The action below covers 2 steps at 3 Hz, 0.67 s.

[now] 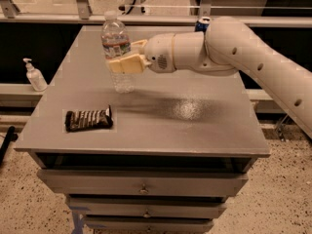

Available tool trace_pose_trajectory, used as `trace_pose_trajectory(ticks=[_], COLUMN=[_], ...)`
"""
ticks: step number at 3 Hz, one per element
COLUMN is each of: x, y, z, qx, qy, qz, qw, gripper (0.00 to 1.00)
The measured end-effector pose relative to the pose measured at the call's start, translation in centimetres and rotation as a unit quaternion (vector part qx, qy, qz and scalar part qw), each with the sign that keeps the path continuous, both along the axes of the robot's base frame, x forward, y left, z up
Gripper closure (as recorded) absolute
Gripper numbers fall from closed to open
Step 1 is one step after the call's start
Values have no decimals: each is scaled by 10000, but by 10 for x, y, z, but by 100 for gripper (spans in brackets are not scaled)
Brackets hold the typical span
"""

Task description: Move water bottle near rxbar chocolate

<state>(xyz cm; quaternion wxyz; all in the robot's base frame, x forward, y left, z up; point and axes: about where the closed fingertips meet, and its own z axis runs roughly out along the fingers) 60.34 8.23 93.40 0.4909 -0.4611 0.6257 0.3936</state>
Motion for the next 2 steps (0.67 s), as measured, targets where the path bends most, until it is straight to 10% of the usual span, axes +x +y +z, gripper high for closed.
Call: trace_pose_trajectory(ticks=[2], x=[-48], y=[-5], z=[-18], qx=[234], qy=[239], qz=[186], qw=[9993], gripper=[100])
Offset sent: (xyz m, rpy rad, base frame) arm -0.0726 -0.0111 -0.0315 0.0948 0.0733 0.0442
